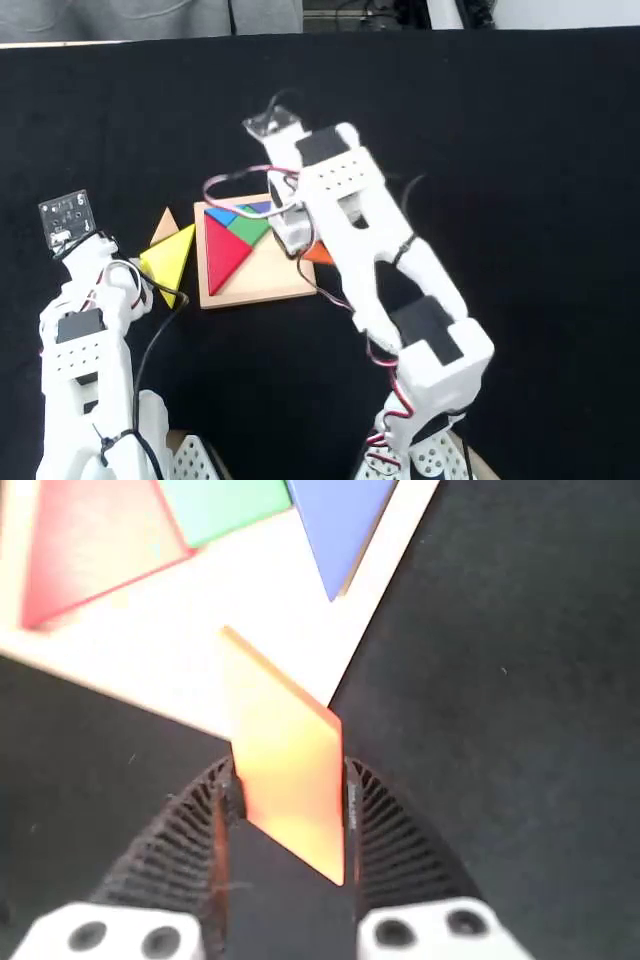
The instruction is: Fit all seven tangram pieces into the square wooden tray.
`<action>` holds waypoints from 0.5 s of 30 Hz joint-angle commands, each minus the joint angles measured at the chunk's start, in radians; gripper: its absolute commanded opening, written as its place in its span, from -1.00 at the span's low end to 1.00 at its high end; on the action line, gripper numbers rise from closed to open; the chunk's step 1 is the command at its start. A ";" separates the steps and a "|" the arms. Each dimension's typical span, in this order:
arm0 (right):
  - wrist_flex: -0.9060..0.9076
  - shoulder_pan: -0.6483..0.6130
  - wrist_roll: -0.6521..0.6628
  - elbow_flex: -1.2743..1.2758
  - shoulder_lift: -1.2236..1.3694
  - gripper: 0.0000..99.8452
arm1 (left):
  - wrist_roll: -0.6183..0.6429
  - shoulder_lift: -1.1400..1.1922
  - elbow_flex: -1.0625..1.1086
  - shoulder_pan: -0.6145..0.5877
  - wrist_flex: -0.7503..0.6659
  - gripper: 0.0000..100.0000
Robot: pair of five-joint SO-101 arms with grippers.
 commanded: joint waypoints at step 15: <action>-0.258 -0.044 -0.261 0.097 0.077 -0.98 | 0.005 -0.021 -0.005 -0.012 -0.018 -0.60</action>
